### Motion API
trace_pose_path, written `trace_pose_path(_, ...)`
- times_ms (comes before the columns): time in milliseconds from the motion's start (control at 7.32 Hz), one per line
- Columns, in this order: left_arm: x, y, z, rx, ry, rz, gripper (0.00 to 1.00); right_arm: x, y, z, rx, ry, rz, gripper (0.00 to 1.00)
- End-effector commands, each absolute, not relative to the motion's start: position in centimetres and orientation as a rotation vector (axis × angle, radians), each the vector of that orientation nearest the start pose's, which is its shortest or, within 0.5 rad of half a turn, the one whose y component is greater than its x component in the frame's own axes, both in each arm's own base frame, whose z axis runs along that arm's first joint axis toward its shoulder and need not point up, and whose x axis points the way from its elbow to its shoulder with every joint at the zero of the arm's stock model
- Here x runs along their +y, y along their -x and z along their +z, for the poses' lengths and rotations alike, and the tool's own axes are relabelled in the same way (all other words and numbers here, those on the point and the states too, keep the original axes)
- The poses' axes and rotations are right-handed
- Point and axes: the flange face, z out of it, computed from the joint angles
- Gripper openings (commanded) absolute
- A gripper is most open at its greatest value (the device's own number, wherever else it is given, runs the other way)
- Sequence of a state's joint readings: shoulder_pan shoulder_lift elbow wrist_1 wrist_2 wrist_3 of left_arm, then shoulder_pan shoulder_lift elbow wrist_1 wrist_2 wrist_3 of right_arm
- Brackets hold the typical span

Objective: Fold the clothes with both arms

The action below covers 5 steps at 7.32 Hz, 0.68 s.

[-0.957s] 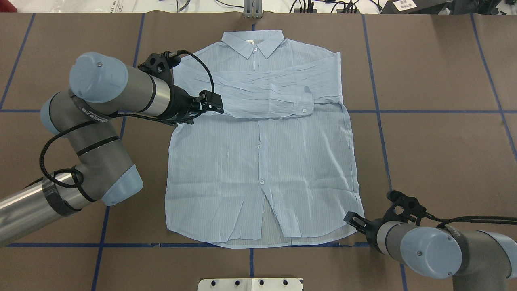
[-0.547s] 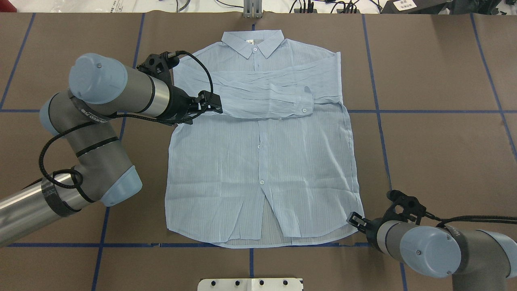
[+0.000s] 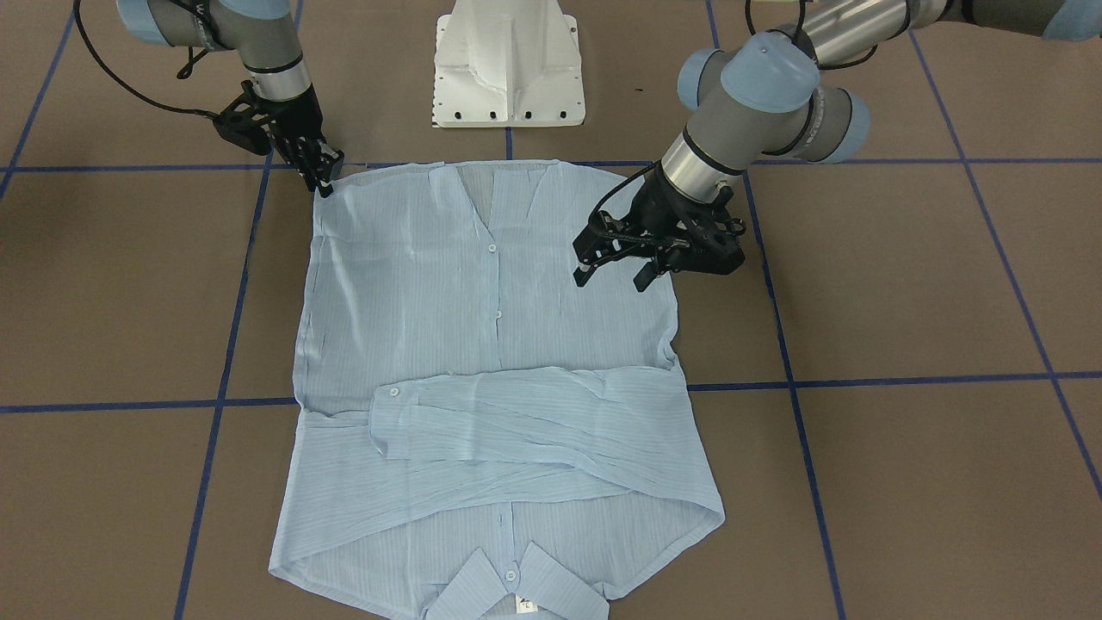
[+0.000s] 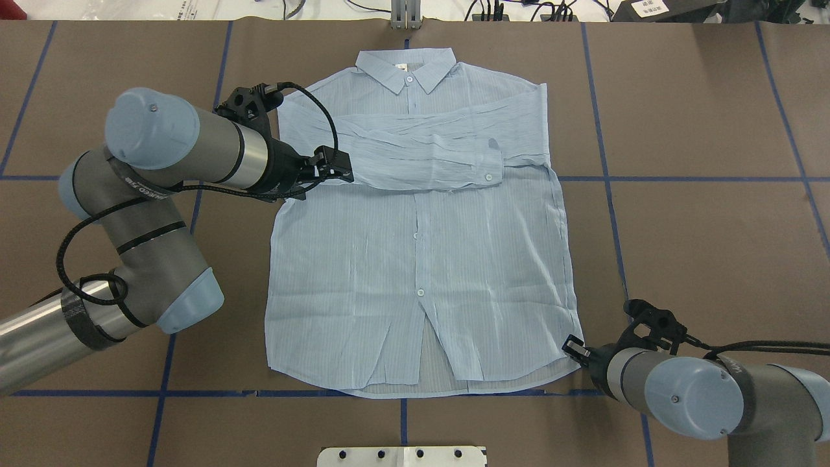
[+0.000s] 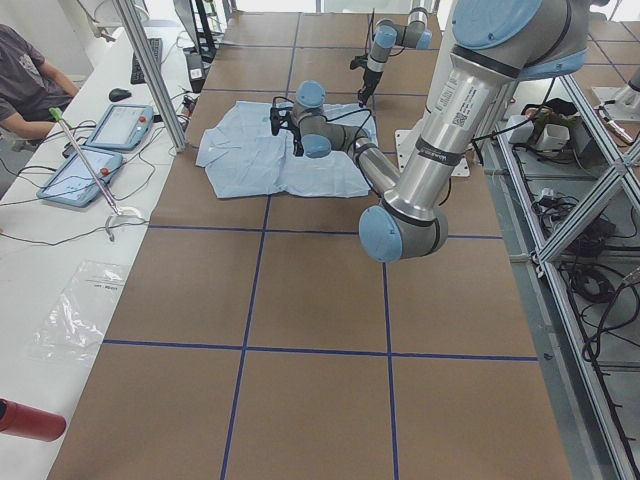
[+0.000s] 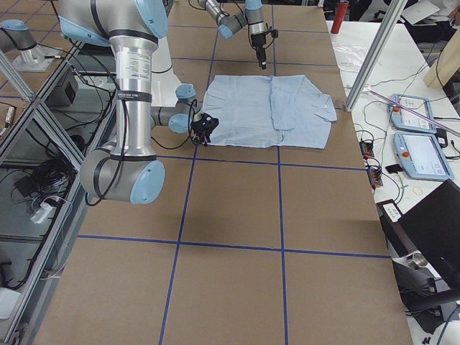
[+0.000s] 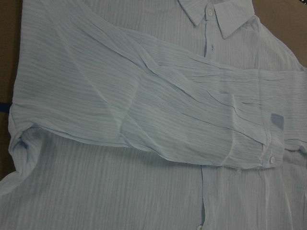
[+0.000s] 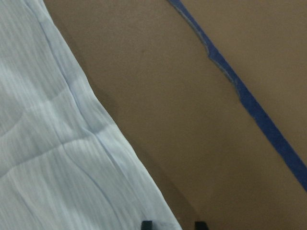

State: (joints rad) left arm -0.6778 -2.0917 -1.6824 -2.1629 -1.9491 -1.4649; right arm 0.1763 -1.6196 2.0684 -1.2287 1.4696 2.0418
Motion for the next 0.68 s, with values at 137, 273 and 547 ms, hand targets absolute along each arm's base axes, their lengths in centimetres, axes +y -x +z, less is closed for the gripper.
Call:
trace_pose_path(137, -48.14, -44.53, 23.80, 1.240, -0.164, -0.269, 0.99, -23.01, 44.08, 41.17, -0.820, 0.018, 0.663, 0.36)
trace_pose_path(273, -48.13, -44.52, 23.89, 1.239, -0.164, -0.270, 0.99, -23.23, 44.44, 40.66, -0.828, 0.018, 0.666, 0.36)
trace_pose_path(547, -47.96, -44.44, 24.56, 1.231, -0.160, -0.272, 0.99, -23.26, 44.57, 40.87, -0.812, 0.015, 0.667, 0.36)
